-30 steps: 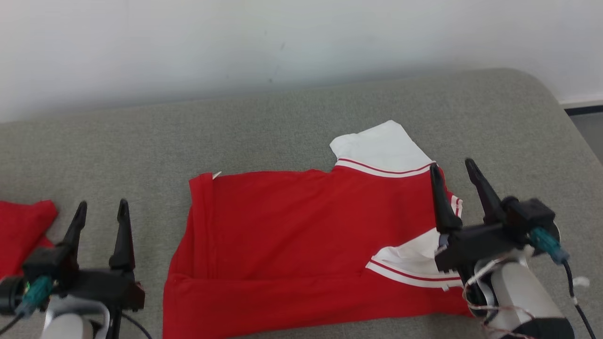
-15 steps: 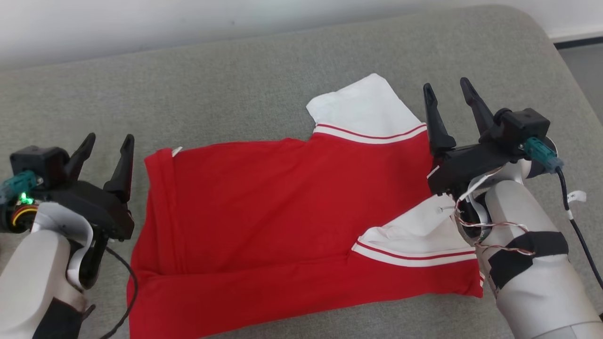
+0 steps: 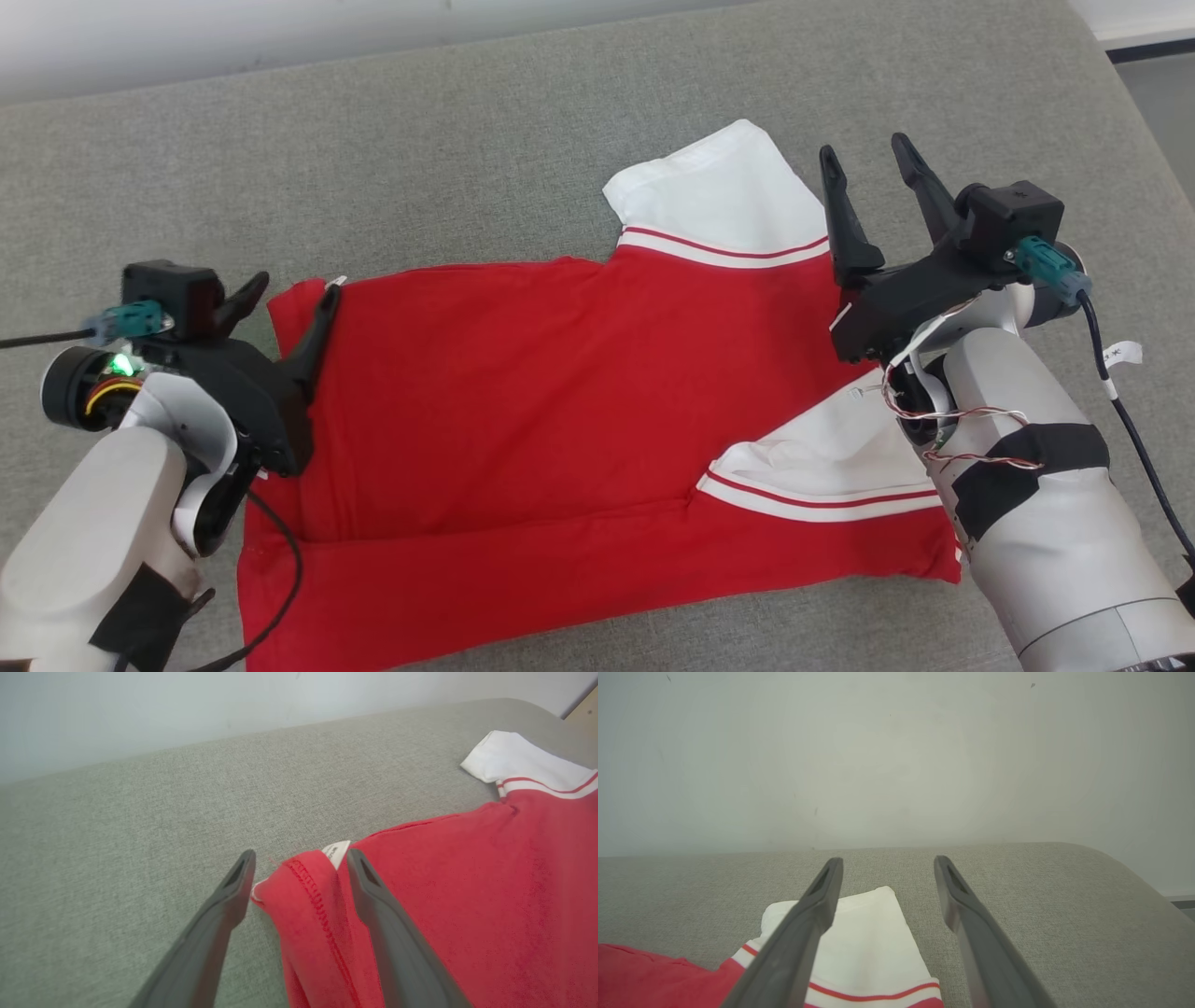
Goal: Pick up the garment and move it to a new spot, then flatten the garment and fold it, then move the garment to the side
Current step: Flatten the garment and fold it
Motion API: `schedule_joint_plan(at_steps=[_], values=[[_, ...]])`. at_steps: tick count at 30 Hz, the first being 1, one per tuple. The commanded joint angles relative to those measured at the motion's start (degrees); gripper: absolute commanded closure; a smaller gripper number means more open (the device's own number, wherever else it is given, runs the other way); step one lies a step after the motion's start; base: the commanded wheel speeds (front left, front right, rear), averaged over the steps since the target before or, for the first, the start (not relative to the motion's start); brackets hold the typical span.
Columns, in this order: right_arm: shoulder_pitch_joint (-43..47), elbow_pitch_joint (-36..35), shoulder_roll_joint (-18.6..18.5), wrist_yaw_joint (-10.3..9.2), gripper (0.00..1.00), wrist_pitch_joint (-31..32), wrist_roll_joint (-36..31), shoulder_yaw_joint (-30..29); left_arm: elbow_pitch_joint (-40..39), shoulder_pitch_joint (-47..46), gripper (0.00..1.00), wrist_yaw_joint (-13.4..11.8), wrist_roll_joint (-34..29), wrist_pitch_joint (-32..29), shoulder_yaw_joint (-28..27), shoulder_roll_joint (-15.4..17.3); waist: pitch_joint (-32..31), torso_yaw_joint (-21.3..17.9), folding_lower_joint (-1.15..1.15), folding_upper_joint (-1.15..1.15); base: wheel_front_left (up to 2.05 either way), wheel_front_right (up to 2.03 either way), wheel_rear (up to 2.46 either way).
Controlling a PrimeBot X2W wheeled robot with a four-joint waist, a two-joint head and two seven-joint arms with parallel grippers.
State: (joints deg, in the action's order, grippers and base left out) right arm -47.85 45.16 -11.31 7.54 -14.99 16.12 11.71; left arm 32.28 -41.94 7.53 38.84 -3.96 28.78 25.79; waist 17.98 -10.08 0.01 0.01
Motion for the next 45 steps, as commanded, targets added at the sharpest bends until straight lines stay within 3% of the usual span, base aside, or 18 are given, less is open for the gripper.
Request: schedule_joint_plan(at_steps=[1,11,12,13,14,15,27,37,45], values=[[-0.6,0.2,0.3,-0.13,0.00,-0.2,-0.1,0.3,1.0,-1.2,0.00,-0.1,-0.7,-0.8,1.5,0.7,0.1,-0.1,-0.01,-0.01,0.00,0.00,0.00],[-1.6,0.6,0.6,-0.13,0.00,-0.2,0.4,1.2,5.7,-4.6,0.00,-0.1,-2.1,0.2,5.8,1.6,0.9,-1.5,-0.01,-0.01,0.00,0.00,0.00],[-1.6,0.6,0.5,-0.13,0.00,-0.2,0.4,1.3,6.3,-5.0,0.12,-0.1,-2.1,0.3,6.0,1.6,1.0,-1.5,-0.01,-0.01,0.00,0.00,0.00],[-1.6,0.7,0.4,-0.13,0.00,-0.2,0.4,1.3,6.9,-5.3,0.55,-0.1,-1.7,0.3,5.9,1.4,1.0,-1.6,-0.01,-0.01,0.00,0.00,0.00],[-1.7,0.8,0.4,-0.13,0.00,-0.2,0.4,1.4,7.7,-5.5,0.82,-0.1,-1.3,0.3,5.7,1.4,1.1,-1.7,-0.01,-0.01,0.00,0.00,0.00],[-1.7,0.8,0.3,-0.13,0.00,-0.2,0.4,1.4,8.4,-5.8,1.00,-0.1,-1.5,0.6,5.7,1.5,1.1,-1.7,-0.01,-0.01,0.00,0.00,0.00],[-3.4,5.1,-0.9,-0.13,0.00,-0.2,-0.3,3.0,6.8,-5.3,1.00,-0.1,2.4,3.6,5.5,-0.3,1.2,0.5,-0.01,-0.01,0.00,0.00,0.00],[-13.8,17.4,-2.4,-0.13,0.00,2.9,0.9,5.0,3.8,-5.3,1.00,-1.0,3.0,6.5,5.3,-2.1,5.3,5.7,-0.01,-0.01,0.00,0.00,0.00],[-22.4,25.6,-4.6,-0.13,0.00,9.4,-0.2,5.2,-0.6,-6.5,1.00,-2.4,1.8,7.9,6.3,-4.4,10.4,9.7,-0.01,-0.01,0.00,0.00,0.00]])
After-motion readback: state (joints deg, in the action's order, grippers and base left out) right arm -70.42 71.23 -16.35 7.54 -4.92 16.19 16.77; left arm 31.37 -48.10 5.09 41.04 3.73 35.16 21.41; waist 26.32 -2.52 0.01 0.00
